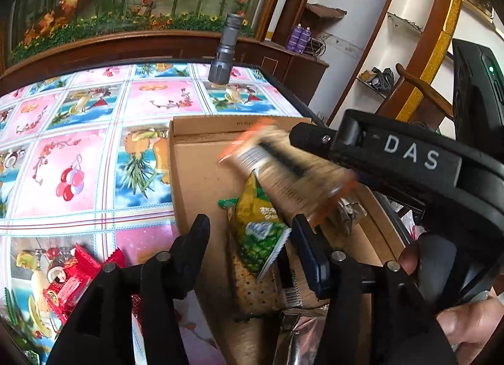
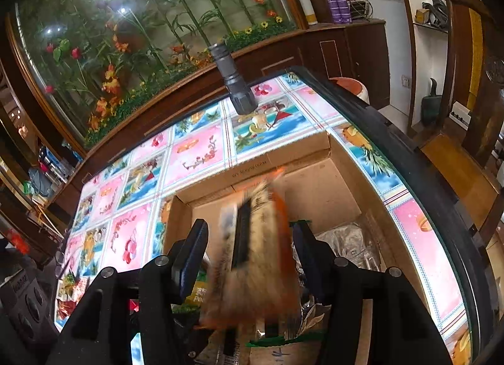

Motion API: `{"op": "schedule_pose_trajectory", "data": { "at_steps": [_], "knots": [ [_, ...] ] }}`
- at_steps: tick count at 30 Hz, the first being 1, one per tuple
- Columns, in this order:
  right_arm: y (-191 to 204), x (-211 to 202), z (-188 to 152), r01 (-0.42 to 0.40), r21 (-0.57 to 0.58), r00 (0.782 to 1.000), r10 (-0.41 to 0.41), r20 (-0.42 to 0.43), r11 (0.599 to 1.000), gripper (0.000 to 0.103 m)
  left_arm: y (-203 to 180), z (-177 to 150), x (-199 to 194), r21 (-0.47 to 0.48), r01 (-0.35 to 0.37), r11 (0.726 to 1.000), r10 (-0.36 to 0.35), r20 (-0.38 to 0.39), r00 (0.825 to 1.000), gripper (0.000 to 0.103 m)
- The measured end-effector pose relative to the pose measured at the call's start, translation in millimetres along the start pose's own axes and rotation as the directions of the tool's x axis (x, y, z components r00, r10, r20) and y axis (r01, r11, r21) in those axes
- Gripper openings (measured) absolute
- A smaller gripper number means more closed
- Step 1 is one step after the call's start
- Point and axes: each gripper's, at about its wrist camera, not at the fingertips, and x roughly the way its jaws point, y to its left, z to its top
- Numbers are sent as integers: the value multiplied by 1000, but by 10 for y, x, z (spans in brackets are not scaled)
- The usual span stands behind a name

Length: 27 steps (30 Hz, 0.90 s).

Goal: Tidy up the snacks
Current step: 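Open both grippers over the box and move them back to the table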

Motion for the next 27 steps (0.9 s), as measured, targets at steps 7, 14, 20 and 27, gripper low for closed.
{"op": "schedule_pose_trajectory", "data": {
  "at_steps": [7, 14, 20, 27],
  "knots": [
    [-13, -194, 58, -54, 35, 995, 51, 82, 998, 61, -24, 51, -305, 16, -10, 1000, 9, 63, 998, 58],
    [162, -330, 28, -117, -16, 980, 118, 159, 993, 61, 130, -23, -762, 25, -87, 996, 83, 124, 989, 59],
    [326, -360, -39, -142, -78, 970, 154, 187, 987, 68, 461, -267, -1134, 28, -165, 986, 159, 159, 974, 64],
    [766, -302, -266, -209, -212, 966, 235, 106, 955, 72, 1156, -549, -1577, -70, -236, 969, 245, 169, 955, 64]
  ]
}}
